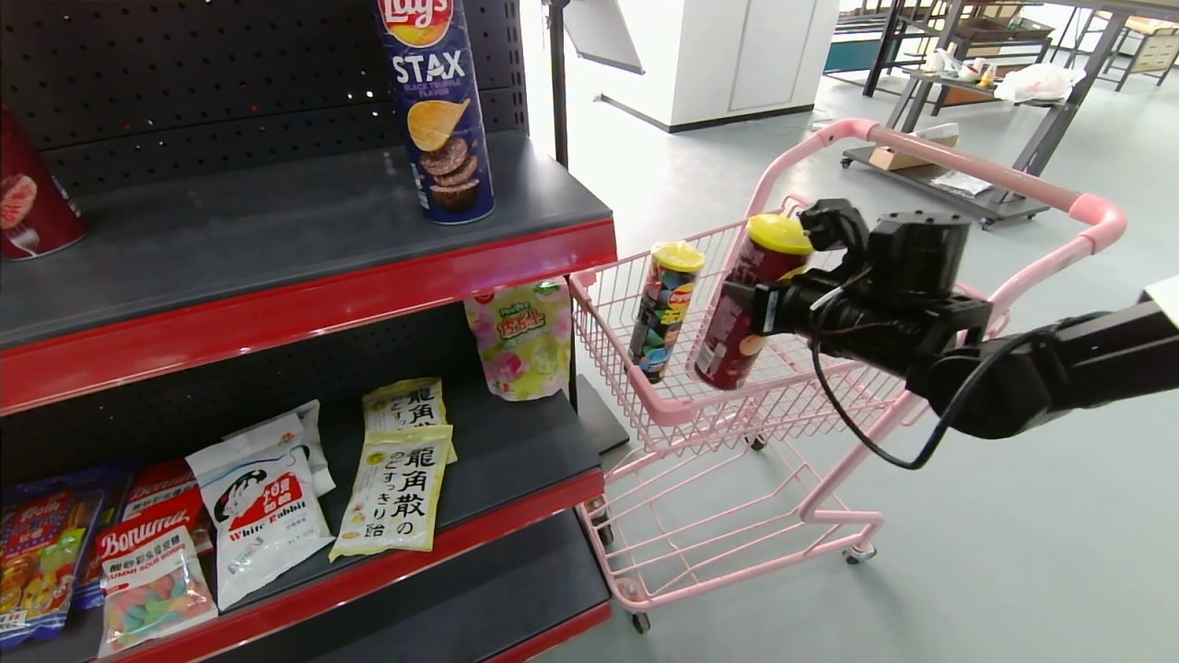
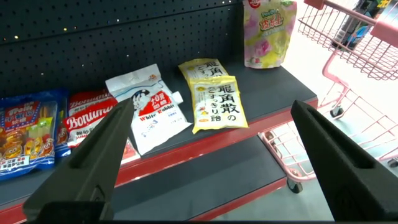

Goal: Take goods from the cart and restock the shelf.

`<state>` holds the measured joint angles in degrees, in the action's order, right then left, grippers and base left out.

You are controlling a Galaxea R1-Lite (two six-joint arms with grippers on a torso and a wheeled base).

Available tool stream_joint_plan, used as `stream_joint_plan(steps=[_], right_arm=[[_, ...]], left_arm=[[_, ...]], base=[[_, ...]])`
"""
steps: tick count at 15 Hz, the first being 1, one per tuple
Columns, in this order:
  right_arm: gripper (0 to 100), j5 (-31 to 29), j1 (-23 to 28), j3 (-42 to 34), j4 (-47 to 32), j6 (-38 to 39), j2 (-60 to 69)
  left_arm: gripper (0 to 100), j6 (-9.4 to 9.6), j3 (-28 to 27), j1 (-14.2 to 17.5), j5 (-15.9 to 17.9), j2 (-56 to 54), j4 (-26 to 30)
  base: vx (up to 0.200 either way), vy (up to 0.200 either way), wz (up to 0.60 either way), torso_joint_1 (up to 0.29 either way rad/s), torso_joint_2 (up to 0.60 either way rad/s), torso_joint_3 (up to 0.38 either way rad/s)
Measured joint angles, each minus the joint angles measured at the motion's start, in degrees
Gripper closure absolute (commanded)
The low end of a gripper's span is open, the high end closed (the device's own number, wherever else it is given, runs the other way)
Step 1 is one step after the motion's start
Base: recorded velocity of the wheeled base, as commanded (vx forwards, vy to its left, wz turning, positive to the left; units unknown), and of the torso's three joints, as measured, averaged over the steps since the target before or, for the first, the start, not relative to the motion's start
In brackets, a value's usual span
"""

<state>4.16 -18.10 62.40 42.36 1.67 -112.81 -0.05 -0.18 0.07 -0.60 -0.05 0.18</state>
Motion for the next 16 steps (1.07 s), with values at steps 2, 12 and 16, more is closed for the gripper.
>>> stream_joint_plan(steps=[2, 12, 16], right_arm=[[100, 0.1, 0.9, 1.2, -5.5, -0.4, 5.7], [100, -7.2, -3.8, -19.3, -40.2, -1.0, 47.4], [100, -8.3, 0.0, -25.2, -42.6, -4.9, 57.1]], left_arm=[[0, 0.0, 0.0, 0.0, 0.1, 0.0, 0.0], [0, 0.05, 0.0, 0.0, 0.1, 0.0, 0.0], [0, 0.05, 0.0, 0.0, 0.1, 0.0, 0.0]], base=[[0.0, 0.0, 0.0, 0.0, 0.0, 0.0], [0.0, 0.0, 0.0, 0.0, 0.0, 0.0], [0.0, 0.0, 0.0, 0.0, 0.0, 0.0]])
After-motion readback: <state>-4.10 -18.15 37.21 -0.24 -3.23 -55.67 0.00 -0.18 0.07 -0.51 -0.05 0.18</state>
